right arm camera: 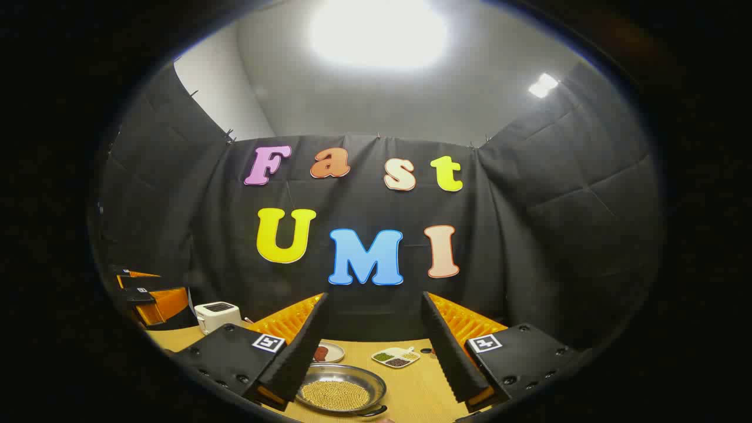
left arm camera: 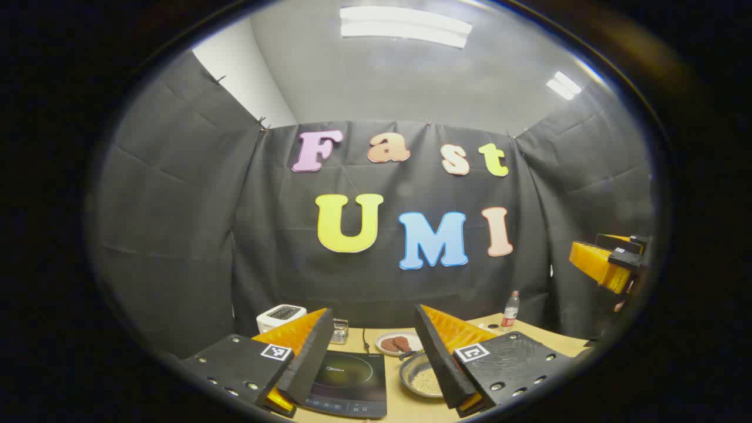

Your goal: First push the handle of the pot to place it horizontally, then grasp the pot with both hands and set it on the induction cooktop.

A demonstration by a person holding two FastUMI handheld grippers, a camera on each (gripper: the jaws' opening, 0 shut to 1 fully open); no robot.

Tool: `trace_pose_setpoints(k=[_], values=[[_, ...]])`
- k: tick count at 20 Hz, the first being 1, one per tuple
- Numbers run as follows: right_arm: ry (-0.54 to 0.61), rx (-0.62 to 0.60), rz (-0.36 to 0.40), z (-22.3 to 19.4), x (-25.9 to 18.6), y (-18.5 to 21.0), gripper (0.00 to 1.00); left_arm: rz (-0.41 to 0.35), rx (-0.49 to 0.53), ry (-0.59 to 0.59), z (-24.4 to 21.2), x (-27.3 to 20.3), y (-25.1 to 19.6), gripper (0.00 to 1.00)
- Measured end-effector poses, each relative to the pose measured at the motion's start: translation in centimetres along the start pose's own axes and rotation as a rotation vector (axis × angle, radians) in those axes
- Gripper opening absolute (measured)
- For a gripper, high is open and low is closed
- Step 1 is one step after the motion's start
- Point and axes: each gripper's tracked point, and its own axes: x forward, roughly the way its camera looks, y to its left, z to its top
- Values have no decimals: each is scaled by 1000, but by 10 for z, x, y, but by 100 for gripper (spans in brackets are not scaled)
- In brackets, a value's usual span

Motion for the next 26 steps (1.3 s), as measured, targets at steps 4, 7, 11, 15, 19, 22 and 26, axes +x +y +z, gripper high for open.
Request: trace_pose_setpoints(k=[4,7,11,15,19,22,26], values=[[-4,-2,2,0,-2,1,96,2,4,-7,2,-2,0,85],[-3,1,2,0,-4,0,98,0,3,-2,0,-11,-3,88],[-5,3,6,1,-5,-1,97,9,6,-11,4,-17,0,85],[-2,1,13,-1,-5,1,97,11,6,-6,2,-18,-2,88],[0,1,16,-3,-3,3,96,15,10,-9,3,-16,0,85],[7,1,18,-5,-2,3,98,16,10,-6,1,-15,-1,85],[13,0,17,-8,3,6,96,18,10,-9,2,-12,4,87]])
